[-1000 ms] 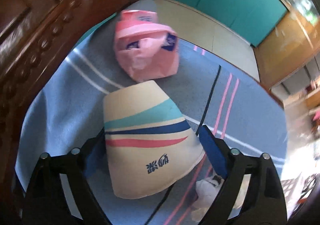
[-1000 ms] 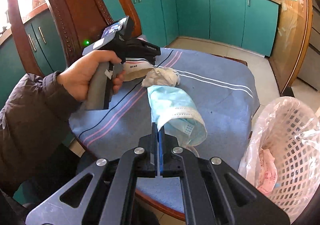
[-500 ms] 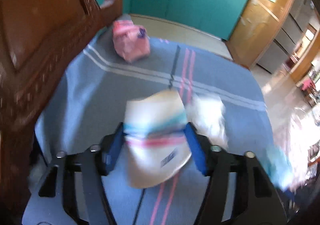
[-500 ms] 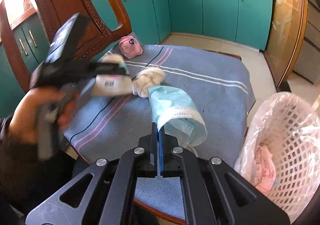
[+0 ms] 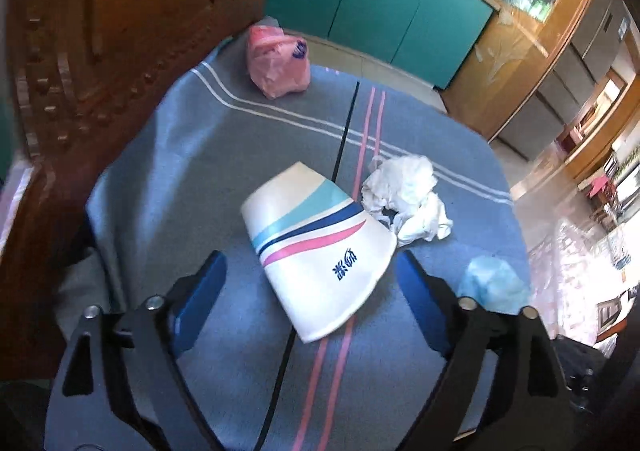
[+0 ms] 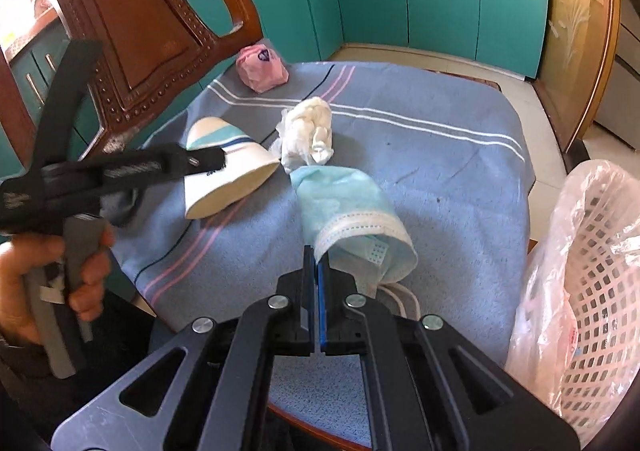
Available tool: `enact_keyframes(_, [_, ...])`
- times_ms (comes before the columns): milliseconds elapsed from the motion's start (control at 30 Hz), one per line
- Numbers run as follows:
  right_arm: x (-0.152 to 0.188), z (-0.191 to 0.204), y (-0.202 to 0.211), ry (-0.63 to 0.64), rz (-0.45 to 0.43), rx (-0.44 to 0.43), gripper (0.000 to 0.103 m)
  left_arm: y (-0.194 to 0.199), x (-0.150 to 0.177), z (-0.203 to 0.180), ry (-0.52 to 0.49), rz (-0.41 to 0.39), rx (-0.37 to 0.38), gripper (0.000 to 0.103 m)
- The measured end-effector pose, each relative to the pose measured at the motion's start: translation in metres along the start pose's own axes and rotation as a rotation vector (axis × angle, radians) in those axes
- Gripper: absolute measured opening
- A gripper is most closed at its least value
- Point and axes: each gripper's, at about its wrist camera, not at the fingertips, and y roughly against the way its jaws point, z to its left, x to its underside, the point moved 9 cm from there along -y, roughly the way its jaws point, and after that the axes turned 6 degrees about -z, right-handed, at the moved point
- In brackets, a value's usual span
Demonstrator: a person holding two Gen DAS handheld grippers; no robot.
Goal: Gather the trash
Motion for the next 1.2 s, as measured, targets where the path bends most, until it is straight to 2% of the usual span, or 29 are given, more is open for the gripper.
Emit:
enact_keyframes(100, [-0.001,-0.001,-0.003,-0.01,0.005,0.006,0.002,0.023,-0.006,0.002,0.034,-0.032,0.025,0.094])
enact_keyframes(233, [-0.004,-0.004,-0.006,-0.022,0.002,0.017,0.006,0.037,-0.007,0.009,0.023,-0.047,-0.004,0.095])
enact_keyframes(300, [-0.006,-0.007,-0.007,-0.036,-0.002,0.026,0.024,0.036,-0.005,0.012,0.021,-0.044,-0.015,0.095])
enact_keyframes(333, [-0.008,-0.009,-0.007,-0.042,-0.005,0.038,0.031,0.034,-0.003,0.014,0.019,-0.037,-0.027,0.096])
enact_keyframes(400, [-0.012,-0.013,-0.005,-0.033,-0.02,0.083,0.05,0.026,0.002,0.017,0.023,-0.016,-0.034,0.096])
enact_keyframes(500, [-0.02,-0.017,0.001,-0.005,-0.052,0.136,0.061,0.01,0.002,0.019,0.048,0.009,-0.025,0.096])
enact_keyframes(633, [-0.022,-0.021,0.003,0.012,-0.059,0.164,0.064,-0.007,-0.009,0.014,0.06,0.02,-0.014,0.096])
enact_keyframes(667, [-0.022,-0.021,0.003,0.009,-0.057,0.164,0.064,-0.011,-0.013,0.01,0.026,0.02,0.003,0.097])
enact_keyframes(700, [-0.021,-0.022,0.003,0.0,-0.052,0.157,0.064,-0.016,-0.015,0.004,-0.063,0.036,0.02,0.098])
enact_keyframes(767, [-0.019,-0.024,0.005,-0.01,-0.048,0.15,0.064,-0.024,-0.015,-0.002,-0.203,0.071,0.009,0.098])
enact_keyframes(833, [-0.017,-0.026,0.006,-0.009,-0.044,0.156,0.065,-0.029,-0.015,-0.006,-0.286,0.089,0.009,0.1])
enact_keyframes(1033, [-0.012,-0.027,0.0,-0.038,-0.019,0.132,0.065,-0.048,-0.009,-0.025,-0.426,0.186,0.095,0.1])
enact_keyframes(1167, [-0.012,-0.023,-0.002,-0.03,-0.017,0.132,0.066,-0.057,0.001,-0.03,-0.492,0.214,0.095,0.1])
enact_keyframes(1200, [-0.014,-0.023,-0.003,-0.026,-0.018,0.135,0.071,-0.061,0.004,-0.03,-0.499,0.221,0.085,0.1])
